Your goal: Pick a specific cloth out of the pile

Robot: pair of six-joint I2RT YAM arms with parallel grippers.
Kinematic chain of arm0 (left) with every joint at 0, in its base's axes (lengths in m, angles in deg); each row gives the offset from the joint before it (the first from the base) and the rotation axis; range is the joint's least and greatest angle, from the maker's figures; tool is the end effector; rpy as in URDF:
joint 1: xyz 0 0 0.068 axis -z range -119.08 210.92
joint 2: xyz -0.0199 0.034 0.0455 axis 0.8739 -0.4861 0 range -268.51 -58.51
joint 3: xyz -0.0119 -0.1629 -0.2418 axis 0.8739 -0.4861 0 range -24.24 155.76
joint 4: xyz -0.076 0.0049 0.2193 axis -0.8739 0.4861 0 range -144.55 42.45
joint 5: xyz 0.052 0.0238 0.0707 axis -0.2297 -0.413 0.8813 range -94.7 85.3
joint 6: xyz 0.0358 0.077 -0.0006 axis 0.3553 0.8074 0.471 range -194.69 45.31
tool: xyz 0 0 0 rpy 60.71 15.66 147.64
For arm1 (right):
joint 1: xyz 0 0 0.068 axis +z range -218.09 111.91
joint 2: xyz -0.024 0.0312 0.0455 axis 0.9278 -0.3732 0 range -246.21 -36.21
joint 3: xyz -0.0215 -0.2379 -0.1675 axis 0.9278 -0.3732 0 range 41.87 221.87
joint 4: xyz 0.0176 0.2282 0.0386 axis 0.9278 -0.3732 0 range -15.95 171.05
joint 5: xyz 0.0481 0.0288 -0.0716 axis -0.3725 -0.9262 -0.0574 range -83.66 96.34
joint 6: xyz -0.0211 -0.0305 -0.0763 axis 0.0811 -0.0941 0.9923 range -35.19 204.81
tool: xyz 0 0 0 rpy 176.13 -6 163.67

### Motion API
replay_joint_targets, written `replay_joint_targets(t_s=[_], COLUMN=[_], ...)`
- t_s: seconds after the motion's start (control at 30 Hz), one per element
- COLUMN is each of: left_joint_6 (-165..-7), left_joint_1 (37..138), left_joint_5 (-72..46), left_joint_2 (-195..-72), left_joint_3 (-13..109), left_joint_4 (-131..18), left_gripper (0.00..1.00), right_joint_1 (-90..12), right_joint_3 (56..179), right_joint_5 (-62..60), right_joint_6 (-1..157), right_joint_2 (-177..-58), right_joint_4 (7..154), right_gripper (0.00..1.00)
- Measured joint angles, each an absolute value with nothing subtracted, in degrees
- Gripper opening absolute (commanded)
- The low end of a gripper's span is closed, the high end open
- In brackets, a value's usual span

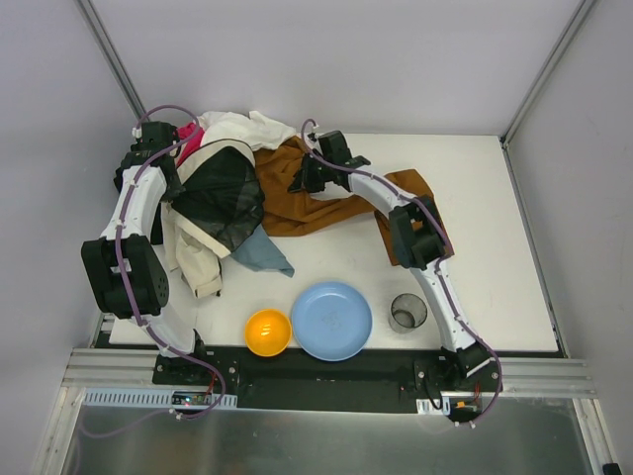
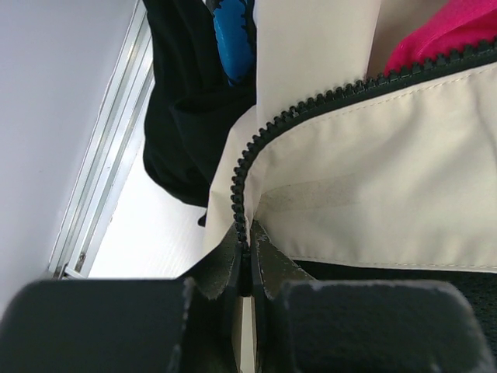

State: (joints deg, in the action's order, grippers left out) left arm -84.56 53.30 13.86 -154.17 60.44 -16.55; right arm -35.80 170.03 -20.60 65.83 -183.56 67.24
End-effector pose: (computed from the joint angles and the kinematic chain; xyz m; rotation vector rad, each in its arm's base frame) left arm 0.3576 0.0719 0.3048 -0.5088 2.3457 0.3740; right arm 0.4873 0.3479 0.1764 -0.5479 2.1868 1.0077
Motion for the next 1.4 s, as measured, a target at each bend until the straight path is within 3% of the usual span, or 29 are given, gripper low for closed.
replay_joint_targets(t_s=[0.5, 0.73, 1.4], left_joint_6=[-84.6, -84.6, -85.6], left_joint_1=[53.3, 52.1, 50.3], left_joint_5=[14.0, 14.8, 14.8], left_joint_2=[-155.1, -155.6, -155.7], left_joint_3=[60.3, 60.3, 60.2], left_joint_4=[-16.5, -16.5, -16.1], left_gripper=[0.00, 0.00, 0.00], right_joint_1=[-40.5, -47.9, -65.3], right_joint_3=[168.5, 168.8, 176.8], right_joint_5=[-19.2, -16.1, -10.8], right_joint_6=[73.6, 76.8, 80.0], right_joint_2=[-161.4, -149.9, -140.5], right_joint_4=[53.5, 49.8, 44.8], right_gripper=[0.00, 0.00, 0.00])
